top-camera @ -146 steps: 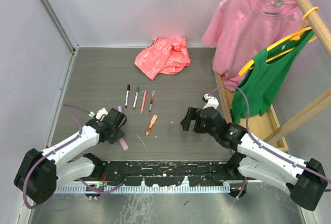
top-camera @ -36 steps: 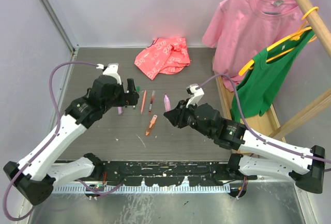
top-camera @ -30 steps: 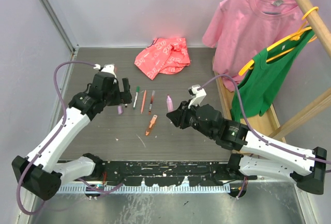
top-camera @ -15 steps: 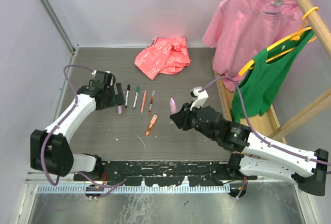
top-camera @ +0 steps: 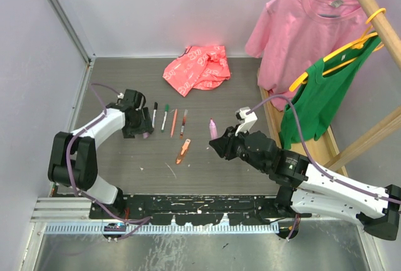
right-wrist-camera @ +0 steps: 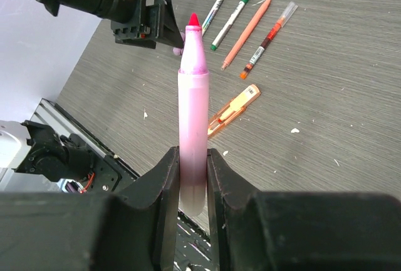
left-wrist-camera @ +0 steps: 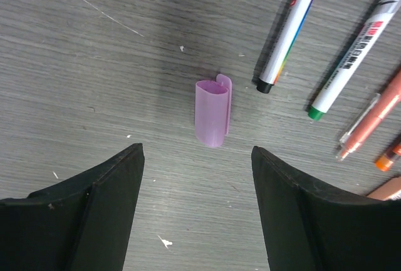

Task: Insert the pens into the pen caps
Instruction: Pick up the pen cap from the center of the board.

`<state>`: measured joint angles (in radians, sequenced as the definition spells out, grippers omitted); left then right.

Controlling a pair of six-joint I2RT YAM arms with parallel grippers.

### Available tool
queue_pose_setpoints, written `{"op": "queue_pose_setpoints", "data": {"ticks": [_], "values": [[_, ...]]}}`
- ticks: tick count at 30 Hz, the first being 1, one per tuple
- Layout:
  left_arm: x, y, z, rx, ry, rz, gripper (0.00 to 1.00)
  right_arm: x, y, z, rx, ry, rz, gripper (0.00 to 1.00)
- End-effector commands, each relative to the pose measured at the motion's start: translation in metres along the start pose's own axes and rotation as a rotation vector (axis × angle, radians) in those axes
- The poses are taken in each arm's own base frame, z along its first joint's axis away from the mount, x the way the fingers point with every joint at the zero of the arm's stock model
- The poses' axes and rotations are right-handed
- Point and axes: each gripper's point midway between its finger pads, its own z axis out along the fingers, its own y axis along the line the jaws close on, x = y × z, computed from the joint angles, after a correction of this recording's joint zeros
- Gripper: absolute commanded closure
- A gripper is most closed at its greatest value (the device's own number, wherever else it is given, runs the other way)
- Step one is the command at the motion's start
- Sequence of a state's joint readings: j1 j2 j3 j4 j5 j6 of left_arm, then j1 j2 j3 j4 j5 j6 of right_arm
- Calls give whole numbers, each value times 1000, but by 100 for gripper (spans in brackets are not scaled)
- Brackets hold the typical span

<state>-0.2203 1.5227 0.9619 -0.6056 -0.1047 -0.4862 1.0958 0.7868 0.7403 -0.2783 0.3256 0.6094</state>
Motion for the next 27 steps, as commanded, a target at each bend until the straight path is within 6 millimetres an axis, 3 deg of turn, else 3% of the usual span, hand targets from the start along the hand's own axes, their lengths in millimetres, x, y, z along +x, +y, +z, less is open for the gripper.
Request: {"op": "queue_pose_setpoints", "data": {"ticks": [1,13,27], "values": [[-9,-2,10,-1,-34,-17,31,-7,2,-2,-11,-30,10,100],[-13,1,33,-47,-23,-1,39,3,3,3,-11,13,-5,100],[-9,2,44,-57,-8,5,63,4,3,7,1,30,-22,100]]}}
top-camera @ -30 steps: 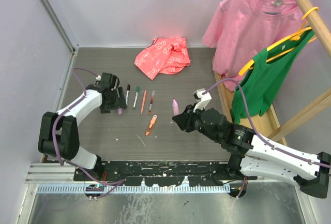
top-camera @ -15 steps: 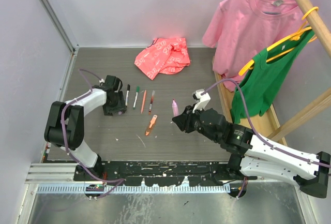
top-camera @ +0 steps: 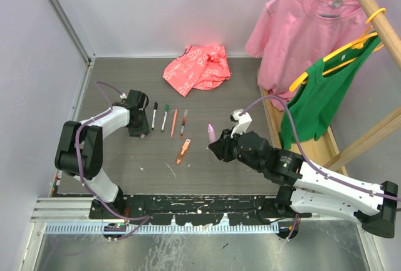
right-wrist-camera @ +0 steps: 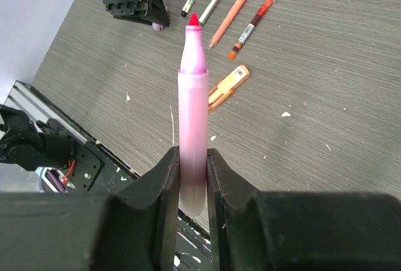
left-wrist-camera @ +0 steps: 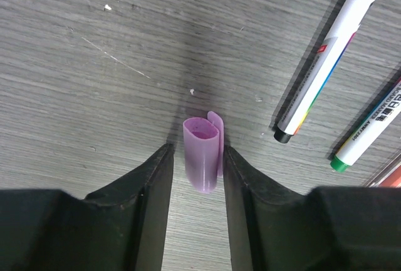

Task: Insert the pens into the pen caps
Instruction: Pick up the pen cap from the center of the board, then place the pen cap at the center of the board.

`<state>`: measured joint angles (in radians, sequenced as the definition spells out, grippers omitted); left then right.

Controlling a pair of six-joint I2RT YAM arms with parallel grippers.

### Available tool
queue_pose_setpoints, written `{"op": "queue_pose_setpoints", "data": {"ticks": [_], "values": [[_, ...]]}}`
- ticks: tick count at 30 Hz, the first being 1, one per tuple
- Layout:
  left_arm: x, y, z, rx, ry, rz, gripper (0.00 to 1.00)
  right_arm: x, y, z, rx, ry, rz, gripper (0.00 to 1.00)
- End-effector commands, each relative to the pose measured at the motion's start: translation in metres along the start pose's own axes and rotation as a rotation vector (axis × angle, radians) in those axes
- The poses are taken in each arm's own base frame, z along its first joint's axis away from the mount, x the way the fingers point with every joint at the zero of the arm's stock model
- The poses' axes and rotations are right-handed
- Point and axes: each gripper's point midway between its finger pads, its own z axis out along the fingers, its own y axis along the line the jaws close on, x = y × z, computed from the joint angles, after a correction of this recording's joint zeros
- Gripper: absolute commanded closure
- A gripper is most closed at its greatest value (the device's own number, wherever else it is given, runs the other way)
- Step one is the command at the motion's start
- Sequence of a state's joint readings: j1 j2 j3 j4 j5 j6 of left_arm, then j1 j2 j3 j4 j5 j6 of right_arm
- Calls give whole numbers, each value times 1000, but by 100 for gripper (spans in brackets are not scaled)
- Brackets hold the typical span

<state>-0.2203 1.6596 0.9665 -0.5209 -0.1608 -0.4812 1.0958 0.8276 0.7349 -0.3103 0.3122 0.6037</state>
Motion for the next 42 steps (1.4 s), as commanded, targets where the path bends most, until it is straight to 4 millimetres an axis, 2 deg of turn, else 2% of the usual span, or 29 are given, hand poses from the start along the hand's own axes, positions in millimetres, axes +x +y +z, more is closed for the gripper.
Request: {"op": "queue_pose_setpoints", "data": {"ticks": [1,11,15,18,21,23,24,28,31,33,37,42], "values": [[-8,-4,7,12,-22,-6,65,-15,12,-1,-32,-38,7,100],[-5,-5,3,30,-26,-5,87,-13,10,-2,-31,-35,8,100],[1,-7,-10,74,-36,-9,92,-13,8,-3,-27,-38,14,100],[6,-10,-28,136,-63,-27,93,-13,8,-3,-25,-39,15,100],[14,-27,-55,278,-99,-39,94,-14,8,-2,-23,-41,7,100],[20,-47,-80,418,-140,-9,98,-15,8,-2,-21,-44,-9,100],[20,-57,-99,487,-188,15,100,-16,7,-2,-18,-47,-16,100],[39,-87,-151,678,-266,171,100,-22,4,-4,-3,-70,-38,100],[57,-118,-198,845,-312,318,100,-27,0,-7,10,-93,-46,100],[68,-136,-225,888,-344,392,100,-33,-3,-11,23,-121,-45,100],[78,-158,-256,962,-380,472,100,-48,-6,-22,20,-205,-31,99],[89,-179,-269,1027,-439,570,100,-61,-7,-37,-14,-288,-4,98]]}}
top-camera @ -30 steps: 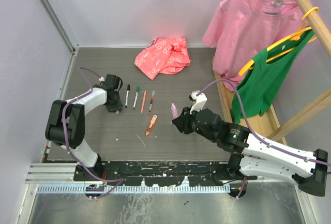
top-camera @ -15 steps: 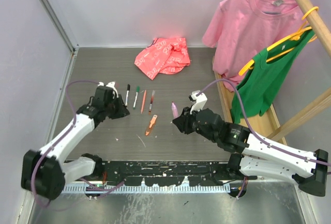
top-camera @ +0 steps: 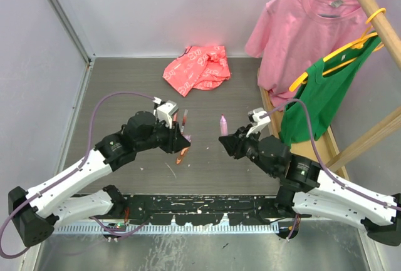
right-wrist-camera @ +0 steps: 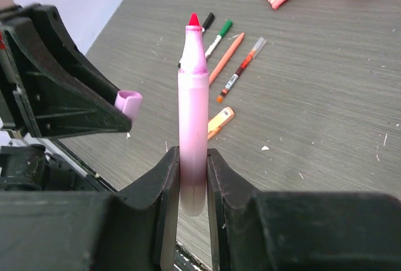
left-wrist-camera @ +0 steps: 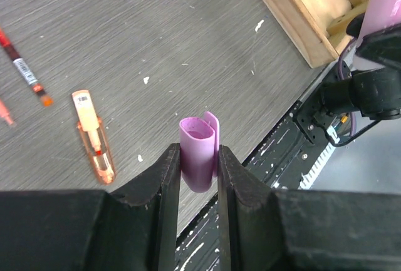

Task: Insert the pens into the pen caps
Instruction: Place the pen cap at the center of the board.

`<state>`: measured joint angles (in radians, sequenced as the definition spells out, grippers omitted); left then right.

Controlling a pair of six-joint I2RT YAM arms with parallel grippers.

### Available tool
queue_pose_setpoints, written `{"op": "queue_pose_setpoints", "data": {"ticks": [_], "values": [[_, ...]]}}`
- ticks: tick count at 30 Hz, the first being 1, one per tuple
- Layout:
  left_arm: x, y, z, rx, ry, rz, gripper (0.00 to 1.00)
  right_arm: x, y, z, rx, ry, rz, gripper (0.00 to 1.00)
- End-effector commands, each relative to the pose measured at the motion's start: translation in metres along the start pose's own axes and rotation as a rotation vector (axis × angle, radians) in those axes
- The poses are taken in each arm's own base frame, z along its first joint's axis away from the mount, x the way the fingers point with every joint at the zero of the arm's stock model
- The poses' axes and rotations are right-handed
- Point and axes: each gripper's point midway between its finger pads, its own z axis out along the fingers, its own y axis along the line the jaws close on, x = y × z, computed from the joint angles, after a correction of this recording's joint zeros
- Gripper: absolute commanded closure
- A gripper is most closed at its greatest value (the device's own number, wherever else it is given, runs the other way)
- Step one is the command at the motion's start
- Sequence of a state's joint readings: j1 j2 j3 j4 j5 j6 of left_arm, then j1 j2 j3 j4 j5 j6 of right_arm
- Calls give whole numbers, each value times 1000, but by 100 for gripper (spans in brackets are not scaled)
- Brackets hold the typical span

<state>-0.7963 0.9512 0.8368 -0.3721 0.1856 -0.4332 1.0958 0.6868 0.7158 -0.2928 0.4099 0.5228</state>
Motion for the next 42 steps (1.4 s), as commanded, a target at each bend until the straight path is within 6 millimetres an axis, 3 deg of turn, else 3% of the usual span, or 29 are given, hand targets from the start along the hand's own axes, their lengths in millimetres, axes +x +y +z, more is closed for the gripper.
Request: {"op": "queue_pose_setpoints", "data": {"ticks": [1,8,11,16,21,27,35,42], "values": [[-21,-26,9,67,-71,133,100,-29,1,-10,-22,-133,34,98],[8,-38,37,37,59,299,100,-36,-5,-21,-23,-181,66,98],[21,-33,50,19,97,332,100,-37,-8,-24,-15,-193,85,98],[40,2,77,-166,162,239,100,-38,-13,-27,2,-203,113,100],[66,27,103,-336,208,41,100,-37,-14,-28,10,-202,133,100],[85,24,131,-335,273,-53,99,-33,-11,-26,-3,-185,151,100],[107,46,134,-405,376,52,90,-28,-11,-27,-17,-177,172,100],[115,36,120,-210,486,323,85,-29,-15,-30,-13,-193,176,100]]}}
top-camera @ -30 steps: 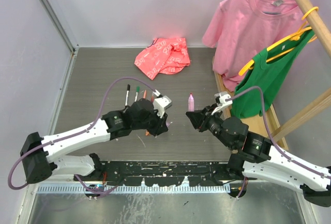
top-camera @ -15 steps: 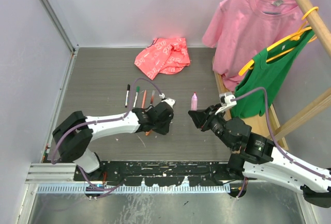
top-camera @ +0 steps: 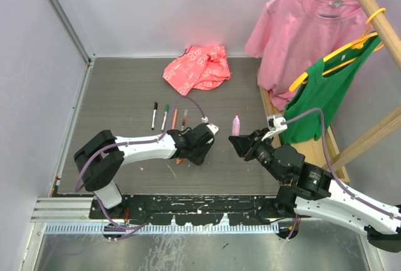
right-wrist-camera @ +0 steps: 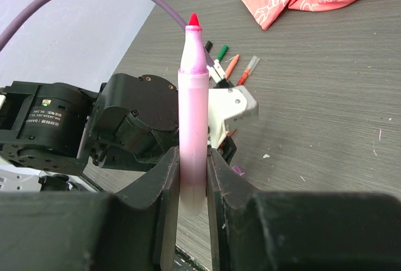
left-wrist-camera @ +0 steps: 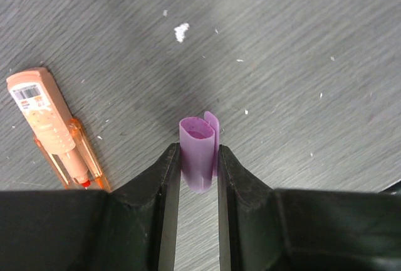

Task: Insert the pens into the pen caps
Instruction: Place the pen cap at the center of the board.

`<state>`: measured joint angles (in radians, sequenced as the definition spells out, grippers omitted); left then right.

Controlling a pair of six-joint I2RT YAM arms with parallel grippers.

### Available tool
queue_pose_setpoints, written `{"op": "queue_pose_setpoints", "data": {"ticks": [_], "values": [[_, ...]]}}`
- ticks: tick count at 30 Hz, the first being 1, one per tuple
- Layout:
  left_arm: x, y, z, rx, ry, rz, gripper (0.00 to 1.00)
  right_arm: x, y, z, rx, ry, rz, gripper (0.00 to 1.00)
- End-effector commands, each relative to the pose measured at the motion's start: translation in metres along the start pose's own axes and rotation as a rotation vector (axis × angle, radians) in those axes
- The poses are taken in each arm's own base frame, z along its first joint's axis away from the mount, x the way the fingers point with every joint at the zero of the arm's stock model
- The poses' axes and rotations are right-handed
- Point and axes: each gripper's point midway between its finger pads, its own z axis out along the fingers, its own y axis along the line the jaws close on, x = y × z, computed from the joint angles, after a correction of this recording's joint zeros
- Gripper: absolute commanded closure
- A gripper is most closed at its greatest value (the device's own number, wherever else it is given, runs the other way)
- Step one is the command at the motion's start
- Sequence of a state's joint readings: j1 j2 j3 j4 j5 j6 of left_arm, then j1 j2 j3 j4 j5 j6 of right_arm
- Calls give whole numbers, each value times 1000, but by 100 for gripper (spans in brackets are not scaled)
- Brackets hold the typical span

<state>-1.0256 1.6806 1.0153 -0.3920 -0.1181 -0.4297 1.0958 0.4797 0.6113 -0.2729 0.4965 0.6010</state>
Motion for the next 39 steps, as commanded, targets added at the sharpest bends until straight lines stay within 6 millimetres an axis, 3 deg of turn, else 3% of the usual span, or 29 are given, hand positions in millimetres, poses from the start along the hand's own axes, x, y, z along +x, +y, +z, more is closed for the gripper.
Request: {"op": "queue_pose_setpoints", "data": {"ticks": [1,8,13,21,28,39], "values": [[-5,-10,-19,128,-22,253,84,-15,8,-3,-24,-51,46,100],[2,-23,-33,277,-2,531,80,-15,10,-2,-30,-43,46,100],[0,-31,-31,344,-13,646,74,-10,16,-1,-51,-14,49,100],[10,-27,-7,332,94,682,60,-6,21,-2,-70,20,57,100],[13,-25,-1,322,89,672,52,-11,18,-5,-62,1,64,100],[-30,-14,-41,257,-150,580,42,-25,18,-12,-69,-39,36,100]]}}
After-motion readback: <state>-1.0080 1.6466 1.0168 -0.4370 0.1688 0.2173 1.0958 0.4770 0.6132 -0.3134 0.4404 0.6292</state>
